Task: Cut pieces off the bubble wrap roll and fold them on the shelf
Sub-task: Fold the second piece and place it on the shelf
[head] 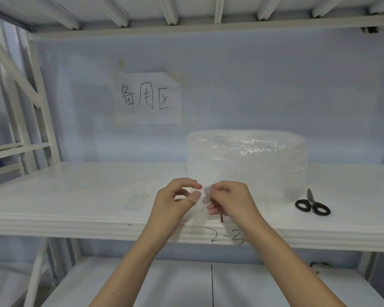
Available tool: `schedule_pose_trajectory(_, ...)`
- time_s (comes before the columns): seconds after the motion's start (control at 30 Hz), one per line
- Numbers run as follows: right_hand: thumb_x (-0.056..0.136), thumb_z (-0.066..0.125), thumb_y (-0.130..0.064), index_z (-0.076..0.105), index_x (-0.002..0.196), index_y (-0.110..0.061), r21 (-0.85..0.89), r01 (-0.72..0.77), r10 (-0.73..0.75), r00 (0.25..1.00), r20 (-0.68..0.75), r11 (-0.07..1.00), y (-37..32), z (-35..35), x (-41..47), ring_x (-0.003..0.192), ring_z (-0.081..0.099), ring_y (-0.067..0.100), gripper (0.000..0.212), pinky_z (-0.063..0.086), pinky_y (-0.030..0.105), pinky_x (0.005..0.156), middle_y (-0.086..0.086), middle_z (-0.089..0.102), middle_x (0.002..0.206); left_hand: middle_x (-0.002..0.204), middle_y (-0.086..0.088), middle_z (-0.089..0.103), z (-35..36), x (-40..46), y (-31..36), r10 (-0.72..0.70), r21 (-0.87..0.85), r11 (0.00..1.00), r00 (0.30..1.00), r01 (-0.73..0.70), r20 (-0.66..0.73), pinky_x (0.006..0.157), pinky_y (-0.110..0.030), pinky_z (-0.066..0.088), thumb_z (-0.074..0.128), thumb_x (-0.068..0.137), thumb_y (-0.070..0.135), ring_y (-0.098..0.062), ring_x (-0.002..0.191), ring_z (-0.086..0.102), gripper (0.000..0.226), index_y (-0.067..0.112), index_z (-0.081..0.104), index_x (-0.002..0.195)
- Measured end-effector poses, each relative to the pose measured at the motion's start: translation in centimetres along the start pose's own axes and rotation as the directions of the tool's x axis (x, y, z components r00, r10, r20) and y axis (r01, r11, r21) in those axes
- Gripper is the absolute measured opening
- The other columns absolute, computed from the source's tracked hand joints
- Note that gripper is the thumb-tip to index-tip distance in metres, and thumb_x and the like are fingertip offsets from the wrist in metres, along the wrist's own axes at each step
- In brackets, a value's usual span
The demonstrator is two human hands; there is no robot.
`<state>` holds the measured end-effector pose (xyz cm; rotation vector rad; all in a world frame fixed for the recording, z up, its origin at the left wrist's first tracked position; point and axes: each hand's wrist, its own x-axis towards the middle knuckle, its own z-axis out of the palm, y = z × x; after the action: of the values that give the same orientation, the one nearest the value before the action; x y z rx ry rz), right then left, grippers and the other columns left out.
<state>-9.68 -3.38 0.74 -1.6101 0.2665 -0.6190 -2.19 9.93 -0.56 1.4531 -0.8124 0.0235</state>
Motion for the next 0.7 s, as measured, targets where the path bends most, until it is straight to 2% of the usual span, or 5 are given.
schedule_pose_trajectory(0.13, 0.087, 0.067, -0.008, 0.070, 0.090, 0.004, 0.124, -0.027, 0.025, 1.000, 0.012, 0.992, 0.15, 0.20, 0.42, 0.052, 0.062, 0.011, 0.014, 0.058, 0.023, 0.057, 0.002, 0.071, 0.061, 0.113, 0.016, 0.071, -0.37, 0.03, -0.39, -0.009, -0.026, 1.000, 1.000, 0.009, 0.010, 0.083, -0.026, 0.052, 0.070, 0.085, 0.006, -0.001, 0.079, 0.063, 0.020, 0.023, 0.078, 0.088)
schedule_pose_trajectory(0.27, 0.084, 0.069, -0.005, 0.071, 0.091, 0.005, 0.138, -0.021, 0.020, 1.000, 0.005, 0.990, 0.18, 0.07, 0.43, 0.057, 0.065, 0.015, 0.013, 0.057, 0.021, 0.057, 0.008, 0.070, 0.069, 0.116, 0.018, 0.071, -0.27, 0.00, -0.51, -0.019, -0.053, 0.998, 1.000, 0.020, 0.025, 0.095, -0.039, 0.053, 0.070, 0.085, 0.007, -0.007, 0.085, 0.066, 0.023, 0.027, 0.080, 0.087)
schedule_pose_trajectory(0.4, 0.083, 0.069, -0.003, 0.071, 0.090, 0.004, 0.050, 0.024, -0.024, 1.000, 0.006, 0.998, 0.40, 0.01, 0.43, 0.057, 0.063, 0.015, 0.010, 0.058, 0.024, 0.059, 0.014, 0.070, 0.075, 0.118, 0.016, 0.071, -0.29, -0.03, -0.60, -0.010, -0.070, 0.997, 1.000, 0.012, 0.025, 0.100, -0.048, 0.050, 0.069, 0.086, 0.008, -0.016, 0.091, 0.068, 0.024, 0.029, 0.081, 0.087)
schedule_pose_trajectory(0.53, 0.082, 0.071, -0.009, 0.071, 0.096, -0.005, -0.088, 0.048, -0.044, 0.998, 0.042, 0.995, 0.73, -0.23, 0.44, 0.060, 0.063, 0.015, 0.015, 0.053, 0.028, 0.056, 0.005, 0.072, 0.077, 0.117, 0.015, 0.072, -0.39, 0.14, -0.63, -0.005, -0.078, 0.997, 1.000, 0.006, 0.007, 0.098, -0.048, 0.051, 0.069, 0.087, 0.008, -0.015, 0.091, 0.068, 0.022, 0.027, 0.081, 0.087)
schedule_pose_trajectory(0.7, 0.077, 0.074, -0.014, 0.070, 0.096, -0.008, -0.150, -0.019, 0.040, 0.990, 0.137, 0.988, 0.45, -0.22, 0.06, 0.062, 0.060, 0.014, 0.021, 0.049, 0.029, 0.058, 0.000, 0.073, 0.071, 0.116, 0.014, 0.072, -0.27, 0.45, -0.39, -0.006, -0.091, 0.996, 1.000, 0.005, -0.010, 0.097, -0.049, 0.051, 0.068, 0.087, 0.007, -0.024, 0.096, 0.069, 0.024, 0.027, 0.081, 0.085)
